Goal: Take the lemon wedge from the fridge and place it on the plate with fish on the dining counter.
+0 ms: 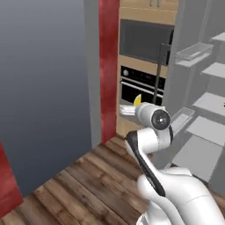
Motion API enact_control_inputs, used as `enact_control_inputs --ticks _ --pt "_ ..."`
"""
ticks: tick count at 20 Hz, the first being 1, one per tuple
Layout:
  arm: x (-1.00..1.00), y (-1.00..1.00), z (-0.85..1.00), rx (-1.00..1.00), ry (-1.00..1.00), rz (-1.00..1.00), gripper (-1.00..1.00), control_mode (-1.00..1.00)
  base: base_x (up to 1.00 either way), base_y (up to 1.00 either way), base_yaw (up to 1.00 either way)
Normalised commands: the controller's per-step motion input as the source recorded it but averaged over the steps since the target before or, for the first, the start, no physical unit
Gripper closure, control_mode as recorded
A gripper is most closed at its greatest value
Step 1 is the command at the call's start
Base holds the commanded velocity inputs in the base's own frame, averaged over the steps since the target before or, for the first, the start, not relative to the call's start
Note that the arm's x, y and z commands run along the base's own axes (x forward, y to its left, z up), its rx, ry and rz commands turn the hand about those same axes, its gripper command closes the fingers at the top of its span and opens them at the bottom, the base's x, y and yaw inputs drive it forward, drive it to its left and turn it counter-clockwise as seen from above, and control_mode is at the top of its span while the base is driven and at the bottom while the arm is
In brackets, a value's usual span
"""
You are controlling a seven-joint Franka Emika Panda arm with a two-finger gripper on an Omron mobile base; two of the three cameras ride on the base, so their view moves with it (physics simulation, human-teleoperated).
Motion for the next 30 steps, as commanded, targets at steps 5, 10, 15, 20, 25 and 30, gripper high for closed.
enact_control_inputs --ticks 5,10,15,20,25,30 --pt "0.00 0.00 0.00 0.00 0.00 0.00 1.00 1.00 -0.57 0.00 0.60" --pt "0.00 0.00 0.00 0.00 0.00 0.00 1.00 1.00 -0.06 0.07 0.84" --pt "0.00 0.00 0.00 0.00 0.00 0.00 1.00 1.00 0.00 0.15 0.91" --pt "0.00 0.00 0.00 0.00 0.00 0.00 1.00 1.00 0.00 0.14 0.92" --pt "0.00 0.00 0.00 0.00 0.00 0.00 1.00 1.00 0.00 0.14 0.93" --pt "0.00 0.00 0.00 0.00 0.00 0.00 1.00 1.00 0.00 0.13 0.92"
